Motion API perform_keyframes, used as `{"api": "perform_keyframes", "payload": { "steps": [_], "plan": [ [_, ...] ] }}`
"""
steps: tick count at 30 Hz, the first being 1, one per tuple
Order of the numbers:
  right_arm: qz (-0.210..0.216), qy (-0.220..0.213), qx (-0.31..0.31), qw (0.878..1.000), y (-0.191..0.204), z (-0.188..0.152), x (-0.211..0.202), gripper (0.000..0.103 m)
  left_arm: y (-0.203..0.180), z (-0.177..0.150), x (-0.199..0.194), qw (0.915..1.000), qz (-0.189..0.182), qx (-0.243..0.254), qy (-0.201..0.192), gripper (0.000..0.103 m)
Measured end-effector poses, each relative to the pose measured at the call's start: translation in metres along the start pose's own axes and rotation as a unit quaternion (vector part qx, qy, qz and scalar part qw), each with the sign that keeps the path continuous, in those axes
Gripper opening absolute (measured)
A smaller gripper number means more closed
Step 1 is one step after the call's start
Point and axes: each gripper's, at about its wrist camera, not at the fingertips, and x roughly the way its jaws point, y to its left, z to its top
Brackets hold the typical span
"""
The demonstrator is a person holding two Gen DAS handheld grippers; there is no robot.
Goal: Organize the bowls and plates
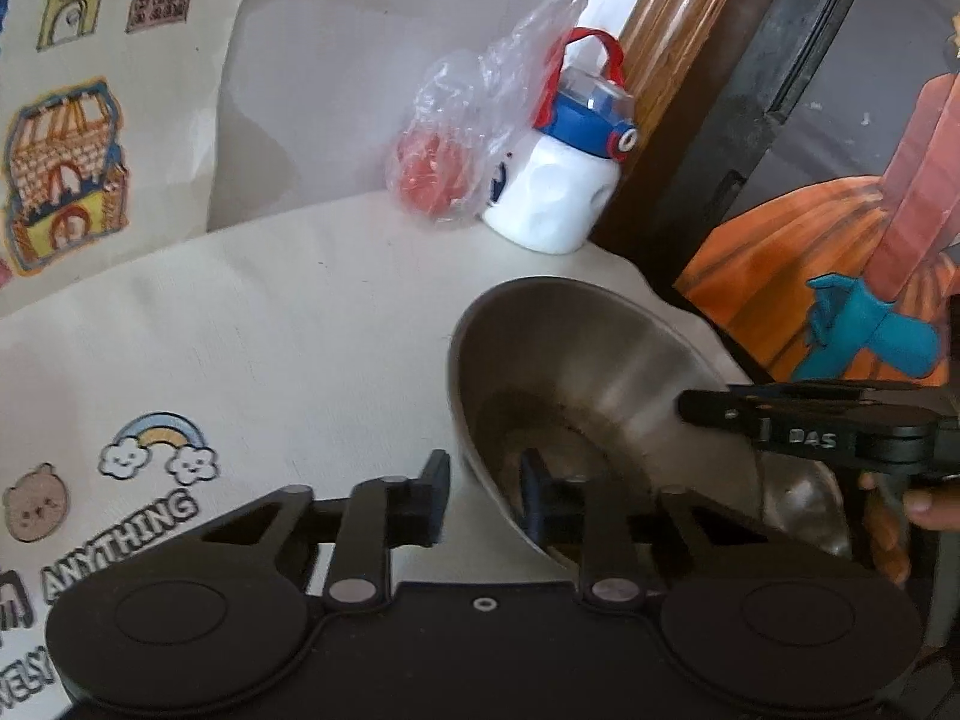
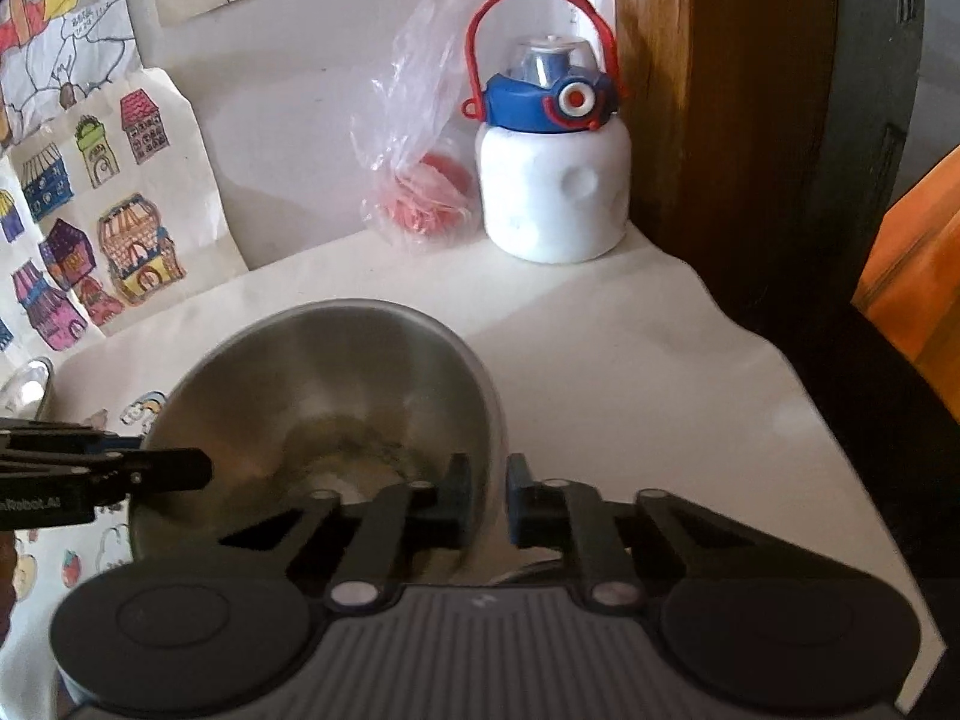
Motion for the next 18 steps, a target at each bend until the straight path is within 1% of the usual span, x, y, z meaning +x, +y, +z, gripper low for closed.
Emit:
{"api": "perform_keyframes", "payload": {
  "steps": [4,7,10,14,18],
  "plan": [
    [0.0,-0.005,0.0,1.0,0.008,0.003,0.002,0.012,0.002,0.001,0.0,0.9999,0.013,-0.006,-0.004,0.019],
    [0.009,-0.014,0.012,1.0,0.013,0.007,-0.001,0.01,0.01,0.003,-0.001,0.9995,0.016,-0.026,-0.001,0.015],
    [0.02,-0.022,0.012,0.999,0.025,0.013,-0.007,0.01,0.019,0.003,-0.008,0.9989,0.019,-0.043,-0.003,0.013],
    [0.033,-0.035,-0.001,0.999,0.053,0.022,-0.017,0.01,0.028,0.001,-0.033,0.998,0.029,-0.052,-0.022,0.013],
    [0.067,-0.042,-0.012,0.997,0.09,0.024,-0.028,0.01,0.044,-0.004,-0.073,0.9955,0.042,-0.07,-0.048,0.013]
  ]
}}
